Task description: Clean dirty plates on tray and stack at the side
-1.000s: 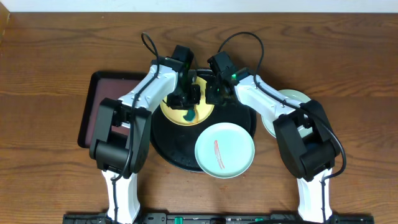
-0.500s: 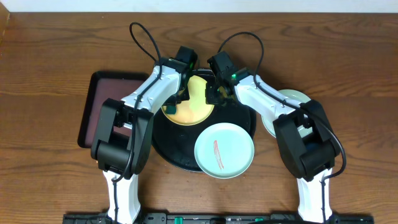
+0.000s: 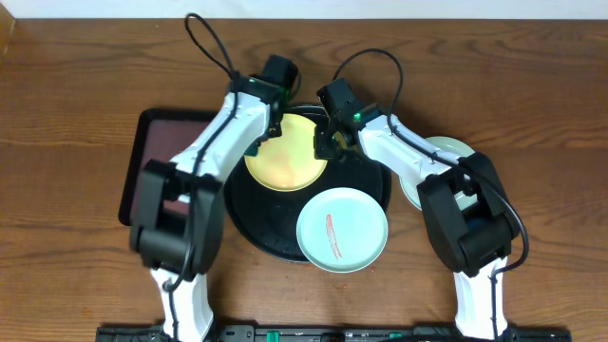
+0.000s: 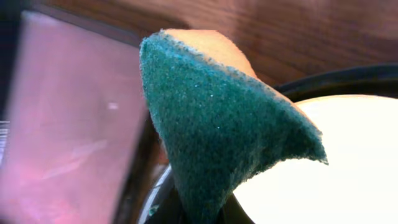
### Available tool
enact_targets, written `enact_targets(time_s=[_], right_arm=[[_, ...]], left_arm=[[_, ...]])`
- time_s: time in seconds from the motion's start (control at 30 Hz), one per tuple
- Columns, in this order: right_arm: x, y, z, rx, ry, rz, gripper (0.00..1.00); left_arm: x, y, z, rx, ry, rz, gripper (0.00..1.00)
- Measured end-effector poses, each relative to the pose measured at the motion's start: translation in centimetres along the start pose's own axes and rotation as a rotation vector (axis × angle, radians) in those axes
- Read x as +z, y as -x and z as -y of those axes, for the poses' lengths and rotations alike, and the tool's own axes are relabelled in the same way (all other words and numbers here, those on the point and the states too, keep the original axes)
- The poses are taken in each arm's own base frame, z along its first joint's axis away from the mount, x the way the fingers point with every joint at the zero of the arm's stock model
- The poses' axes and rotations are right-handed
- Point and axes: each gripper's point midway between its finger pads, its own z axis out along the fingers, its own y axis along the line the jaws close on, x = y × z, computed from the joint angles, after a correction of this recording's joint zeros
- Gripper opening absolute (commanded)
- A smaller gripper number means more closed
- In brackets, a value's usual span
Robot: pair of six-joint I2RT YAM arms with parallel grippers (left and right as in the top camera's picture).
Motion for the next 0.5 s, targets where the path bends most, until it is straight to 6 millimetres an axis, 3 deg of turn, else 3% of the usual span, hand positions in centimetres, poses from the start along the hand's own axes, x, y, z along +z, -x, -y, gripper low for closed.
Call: enact_targets(time_s=[0.17, 0.27, 0.43, 0.5], right_arm=[[0.0, 0.0, 0.0, -0.013, 0.002, 0.0, 0.03], [0.0, -0.1, 0.0, -0.023, 0.0, -0.002, 0.17], [0.1, -0.2, 0.1, -0.036, -0.001, -0.008, 0.25], [0.1, -0.3, 0.0, -0.037, 0.0, -0.008, 0.16]], left_arm=[[-3.8, 0.7, -4.0, -0.038, 0.017, 0.016, 0.07], [-4.8, 0.6, -7.2, -0.078, 0.051, -0.012, 0.07], [-3.7, 0.0, -11.9, -0.158, 0.094, -0.1, 0.07], [-3.2, 0.1, -13.0, -0.183, 0.079, -0.124, 0.07]])
